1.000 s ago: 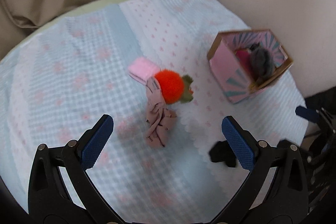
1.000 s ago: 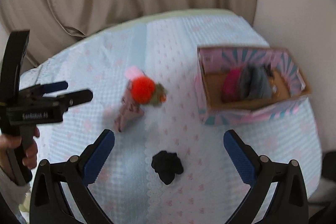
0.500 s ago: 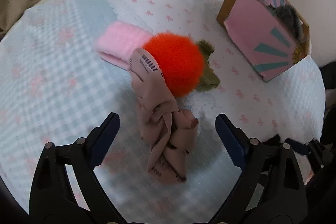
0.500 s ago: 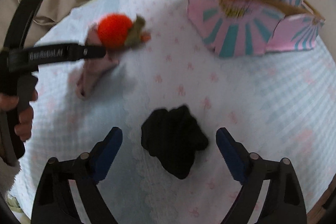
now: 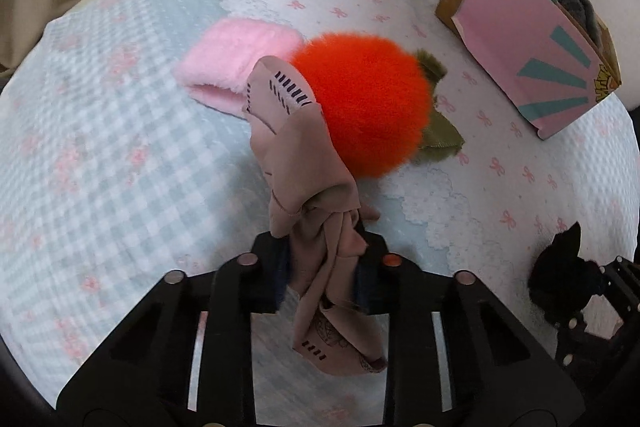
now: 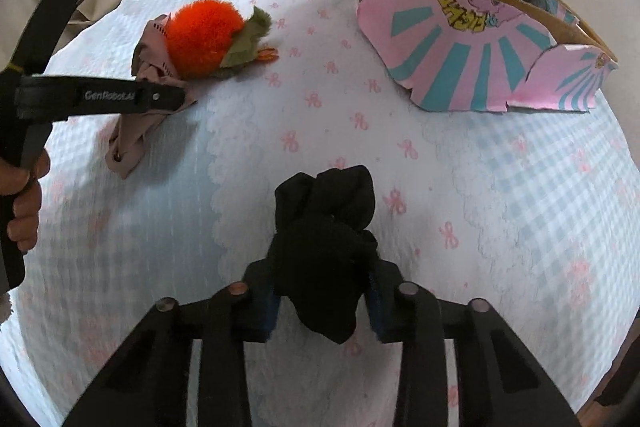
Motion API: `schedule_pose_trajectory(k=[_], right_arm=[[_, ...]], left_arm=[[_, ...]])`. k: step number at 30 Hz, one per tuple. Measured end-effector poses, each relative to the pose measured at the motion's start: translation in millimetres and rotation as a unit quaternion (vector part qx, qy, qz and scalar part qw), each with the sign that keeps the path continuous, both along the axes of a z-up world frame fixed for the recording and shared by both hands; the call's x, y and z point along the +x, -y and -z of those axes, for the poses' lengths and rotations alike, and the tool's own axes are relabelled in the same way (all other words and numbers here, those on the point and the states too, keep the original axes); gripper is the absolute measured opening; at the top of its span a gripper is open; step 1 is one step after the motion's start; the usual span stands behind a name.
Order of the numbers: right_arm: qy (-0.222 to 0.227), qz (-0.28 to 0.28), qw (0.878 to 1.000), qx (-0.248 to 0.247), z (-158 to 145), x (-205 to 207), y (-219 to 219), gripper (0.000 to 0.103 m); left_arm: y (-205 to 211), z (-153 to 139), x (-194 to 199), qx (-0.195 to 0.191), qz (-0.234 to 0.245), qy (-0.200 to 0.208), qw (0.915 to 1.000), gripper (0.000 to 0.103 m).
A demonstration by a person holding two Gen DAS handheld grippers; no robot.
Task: Organize soft objects
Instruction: 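Grasp the beige cloth with the left tool while the right tool grasps the black sock, then lift the beige cloth and black sock and carry both over the box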
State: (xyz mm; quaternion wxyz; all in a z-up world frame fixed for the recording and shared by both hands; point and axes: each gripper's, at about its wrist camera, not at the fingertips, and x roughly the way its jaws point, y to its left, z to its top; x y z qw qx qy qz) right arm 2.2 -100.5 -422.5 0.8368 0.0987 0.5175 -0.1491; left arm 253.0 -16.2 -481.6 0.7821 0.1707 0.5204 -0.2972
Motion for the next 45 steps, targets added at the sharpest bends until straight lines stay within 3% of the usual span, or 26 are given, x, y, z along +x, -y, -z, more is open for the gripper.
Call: schedule_pose_trajectory(k=[10, 15, 22, 28, 35, 45], right_arm=[[0.006, -0.014, 1.000, -0.001, -17.2, 17.6, 1.9, 0.029], [0.014, -0.029, 0.999, -0.003, -41.4, 24.5, -2.7, 0.029], [0.050, -0.055, 0.997, -0.015, -107.6, 27.6, -5.3, 0.029], [0.088, -0.083, 0.992, -0.027, -175.2, 25.0, -6.1, 0.029], [0.116, -0.107, 0.987, -0.019, -249.4, 22.1, 0.9, 0.029], [0.156, -0.157, 0.975, -0.008, -323.2, 14.7, 26.9, 0.029]], left_arm=[[-13.9, -27.4, 2.1, -0.016, -0.023, 0.009, 0.9996, 0.016], [-24.1, -52.7, -1.4, -0.027, -0.041, 0.015, 0.9987, 0.016], [-43.7, -110.9, -10.1, -0.042, -0.084, 0.037, 0.9948, 0.016], [-60.0, -178.7, -26.1, -0.052, -0.125, 0.069, 0.9883, 0.016], [-72.4, -264.3, -55.7, -0.065, -0.186, 0.100, 0.9753, 0.016], [-57.2, -332.6, -115.1, -0.072, -0.260, 0.122, 0.9551, 0.016]])
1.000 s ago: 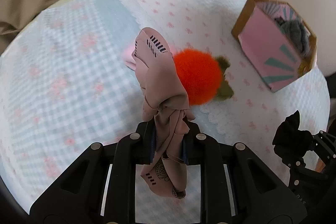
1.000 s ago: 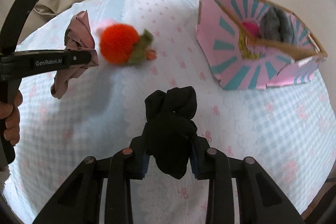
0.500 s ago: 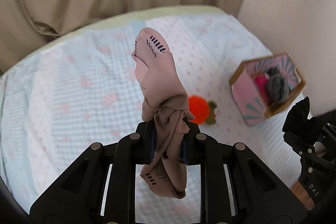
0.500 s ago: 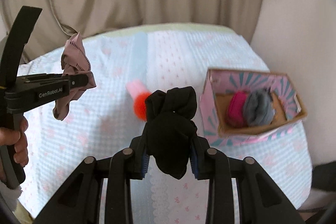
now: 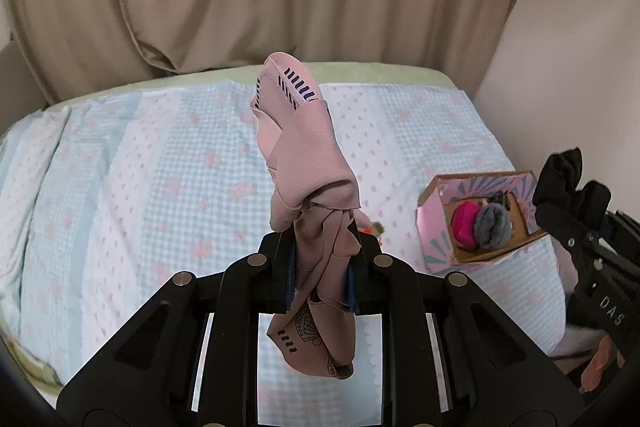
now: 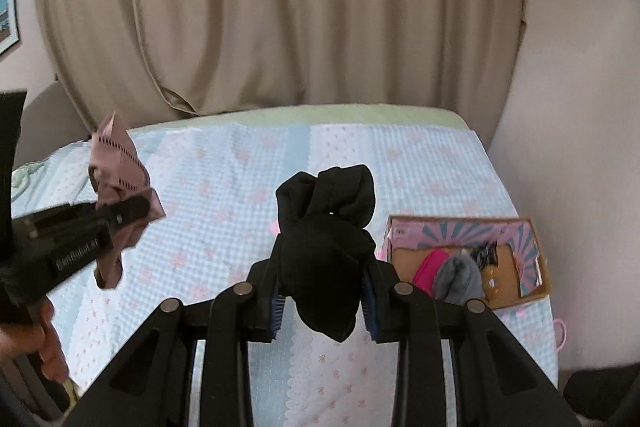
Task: Organize soft objects
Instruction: 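Lift the beige cloth and black sock and carry both over the box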
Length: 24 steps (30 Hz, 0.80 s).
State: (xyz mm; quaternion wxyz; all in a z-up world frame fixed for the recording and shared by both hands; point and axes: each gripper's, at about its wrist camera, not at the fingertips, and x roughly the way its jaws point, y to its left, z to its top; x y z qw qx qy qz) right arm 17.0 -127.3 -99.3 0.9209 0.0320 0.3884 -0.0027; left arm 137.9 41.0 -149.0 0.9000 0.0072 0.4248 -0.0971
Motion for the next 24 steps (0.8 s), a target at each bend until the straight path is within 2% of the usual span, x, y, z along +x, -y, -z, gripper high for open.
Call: schedule_pose_trajectory(k=[5, 10, 18, 24], right_arm=[[0.010, -0.017, 1.000, 0.009, -19.0, -4.4, 25.6, 0.029], [0.014, -0.017, 1.000, 0.018, -27.0, -8.1, 64.0, 0.029], [0.004, 0.022, 1.000, 0.003, -16.2, -4.2, 153.6, 0.029], [-0.051, 0.065, 0.997, 0.006, 21.3, 13.9, 233.2, 0.029]], left_arm=[[35.2, -18.4, -15.3, -0.002, -0.010, 0.011, 0.9999, 0.016], [84.0, -22.6, -22.6, -0.009, -0.006, 0.016, 0.9998, 0.016], [181.3, 12.2, -8.8, -0.041, 0.020, -0.009, 0.9989, 0.016], [263.0, 46.9, 11.5, -0.053, 0.055, -0.054, 0.9956, 0.016]])
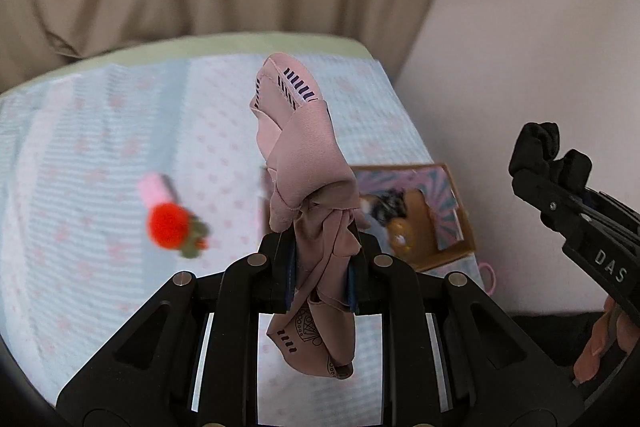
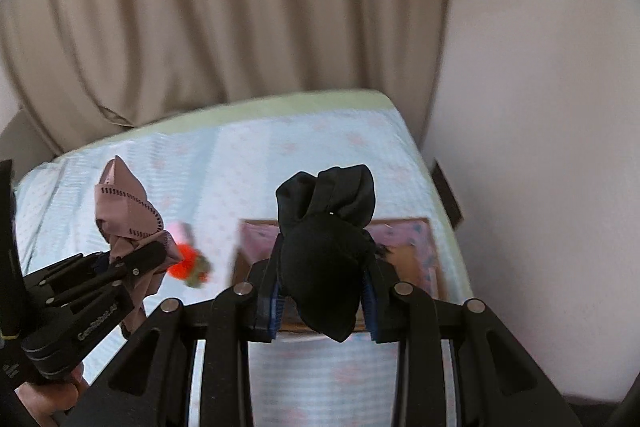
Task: Organize soft objects
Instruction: 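Lift the beige cloth and black sock and carry both over the box, then open both tools to drop the cloth and sock into the box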
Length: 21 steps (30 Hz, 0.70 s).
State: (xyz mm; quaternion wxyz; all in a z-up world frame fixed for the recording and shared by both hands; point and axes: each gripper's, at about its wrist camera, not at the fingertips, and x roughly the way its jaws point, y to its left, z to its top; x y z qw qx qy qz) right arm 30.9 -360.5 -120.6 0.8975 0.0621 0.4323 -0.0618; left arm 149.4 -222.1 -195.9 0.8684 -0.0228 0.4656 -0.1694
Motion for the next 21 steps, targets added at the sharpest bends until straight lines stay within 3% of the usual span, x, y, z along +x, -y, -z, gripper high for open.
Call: schedule_pose_trajectory(k=[8, 15, 21], right_arm=[[-0.072, 0.017, 0.997, 0.037, 66.1, 34.8, 74.1, 0.029], [-0.123, 0.011, 0.990, 0.065, 125.0, 66.7, 102.6, 0.029], [-0.147, 0.016, 0.986, 0.077, 155.1, 78.2, 114.5, 0.029]], left_arm=[[81.7, 68.1, 44.9, 0.015, 0.032, -0.069, 0.9970, 0.016], [89.5, 116.9, 80.7, 0.050, 0.019, -0.110, 0.9925, 0.016], [72.7, 154.3, 94.4, 0.084, 0.013, -0.148, 0.9853, 0.016]])
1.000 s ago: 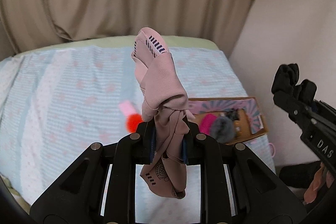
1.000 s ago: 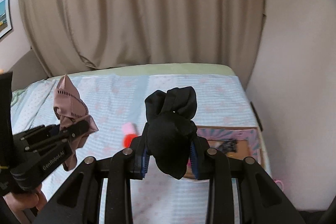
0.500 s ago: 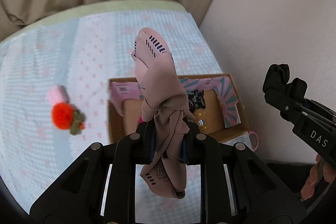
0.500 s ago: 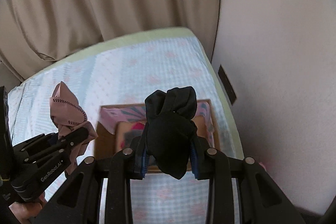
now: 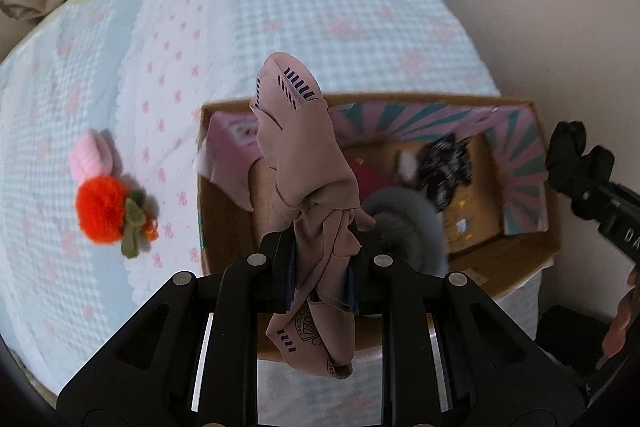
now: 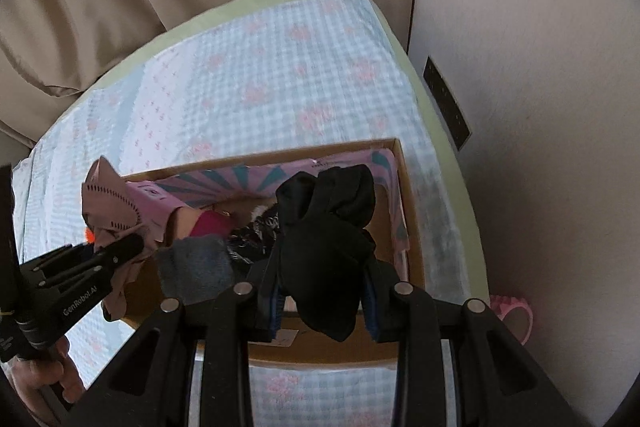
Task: Organize soft objects
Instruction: 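Open both tools to drop the cloth and sock into the box, then move both tools back toward the red pompom toy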
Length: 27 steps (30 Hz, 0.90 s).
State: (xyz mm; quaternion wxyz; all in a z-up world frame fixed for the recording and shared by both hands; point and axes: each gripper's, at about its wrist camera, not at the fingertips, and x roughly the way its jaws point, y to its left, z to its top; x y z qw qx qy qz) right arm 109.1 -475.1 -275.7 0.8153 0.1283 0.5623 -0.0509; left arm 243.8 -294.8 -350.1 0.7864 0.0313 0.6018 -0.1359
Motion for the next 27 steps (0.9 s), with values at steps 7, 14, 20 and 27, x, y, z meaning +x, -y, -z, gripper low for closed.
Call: schedule_pose_trajectory(k=[7, 14, 20, 27], right_arm=[[-0.028, 0.000, 0.999, 0.021, 18.0, 12.4, 9.3, 0.029], [-0.005, 0.000, 0.999, 0.050, 18.3, 9.9, 9.1, 0.103], [0.016, -0.013, 0.999, 0.046, 8.2, 3.6, 1.9, 0.103], [0.023, -0.025, 0.999, 0.034, -10.5, -0.9, -4.8, 0.103]], left_arm=[[-0.7, 6.2, -1.5, 0.025, 0.022, -0.010, 0.9994, 0.055], [-10.1, -7.5, -11.8, 0.034, 0.033, 0.006, 0.9989, 0.103], [-22.5, -15.0, -18.9, 0.027, 0.025, 0.005, 0.9993, 0.103], [-32.4, -36.4, -30.0, 0.020, 0.014, 0.026, 0.9994, 0.103]])
